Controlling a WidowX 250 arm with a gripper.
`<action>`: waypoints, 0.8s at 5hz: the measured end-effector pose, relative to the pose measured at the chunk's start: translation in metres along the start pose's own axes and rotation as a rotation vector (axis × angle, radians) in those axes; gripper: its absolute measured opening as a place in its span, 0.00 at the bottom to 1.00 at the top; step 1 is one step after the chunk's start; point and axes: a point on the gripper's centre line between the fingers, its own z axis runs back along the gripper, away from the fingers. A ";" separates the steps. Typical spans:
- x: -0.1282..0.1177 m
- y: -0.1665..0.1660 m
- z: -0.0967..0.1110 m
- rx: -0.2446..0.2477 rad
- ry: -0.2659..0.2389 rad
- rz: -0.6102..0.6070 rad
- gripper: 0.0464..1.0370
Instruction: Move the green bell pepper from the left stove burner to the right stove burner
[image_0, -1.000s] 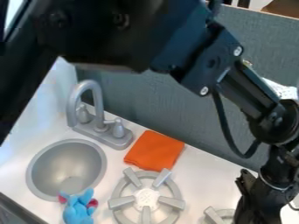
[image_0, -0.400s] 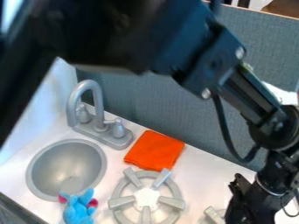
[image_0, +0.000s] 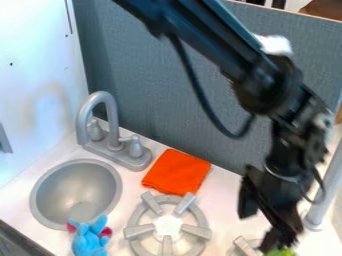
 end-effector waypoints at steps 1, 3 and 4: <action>-0.034 0.026 0.003 0.040 0.018 0.104 0.97; -0.110 0.092 -0.026 0.027 0.106 0.244 0.97; -0.145 0.125 -0.036 0.039 0.117 0.352 0.97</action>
